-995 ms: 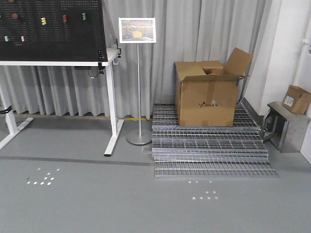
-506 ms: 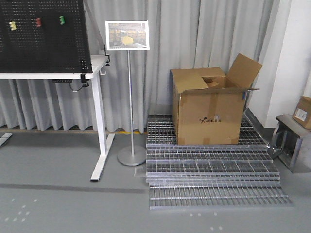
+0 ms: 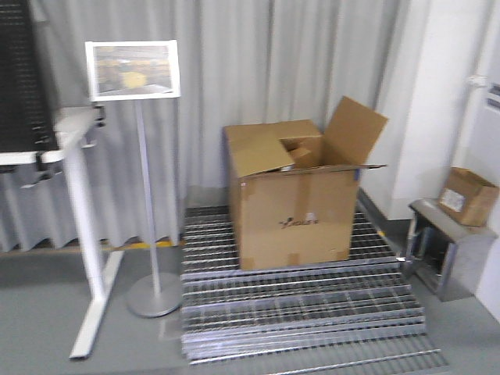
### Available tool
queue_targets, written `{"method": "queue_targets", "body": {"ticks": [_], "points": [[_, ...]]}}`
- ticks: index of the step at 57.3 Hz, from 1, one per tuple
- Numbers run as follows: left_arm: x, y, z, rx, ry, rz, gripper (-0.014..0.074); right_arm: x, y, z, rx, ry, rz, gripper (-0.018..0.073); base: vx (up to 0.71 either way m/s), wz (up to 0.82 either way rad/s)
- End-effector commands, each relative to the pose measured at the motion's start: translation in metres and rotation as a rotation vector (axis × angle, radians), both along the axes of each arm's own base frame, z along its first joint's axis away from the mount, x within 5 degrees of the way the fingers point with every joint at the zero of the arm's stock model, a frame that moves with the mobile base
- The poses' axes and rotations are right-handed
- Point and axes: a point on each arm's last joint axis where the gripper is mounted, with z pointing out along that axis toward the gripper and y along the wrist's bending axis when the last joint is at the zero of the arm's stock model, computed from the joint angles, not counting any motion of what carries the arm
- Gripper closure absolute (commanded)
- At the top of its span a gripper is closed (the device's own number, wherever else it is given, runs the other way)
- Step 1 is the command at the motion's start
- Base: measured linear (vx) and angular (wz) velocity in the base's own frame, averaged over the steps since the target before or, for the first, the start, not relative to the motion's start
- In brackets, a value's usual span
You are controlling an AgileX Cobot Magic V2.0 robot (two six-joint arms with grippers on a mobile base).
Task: Sort red and green spoons into left cabinet
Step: 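Drive the base toward the white cabinet past the cardboard box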
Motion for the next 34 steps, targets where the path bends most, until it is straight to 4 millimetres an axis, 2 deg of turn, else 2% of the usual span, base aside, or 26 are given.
{"method": "queue_targets", "body": {"ticks": [1, 34], "points": [[0.001, 0.0011, 0.0156, -0.045, -0.089, 0.02, 0.06, 0.0012, -0.0026, 0.0133, 0.035, -0.064, -0.035, 0.0562, 0.51, -0.5], [0.001, 0.0014, 0.0163, -0.046, -0.096, 0.022, 0.06, 0.0012, -0.0026, 0.0133, 0.035, -0.064, -0.035, 0.0562, 0.41, -0.69]]}}
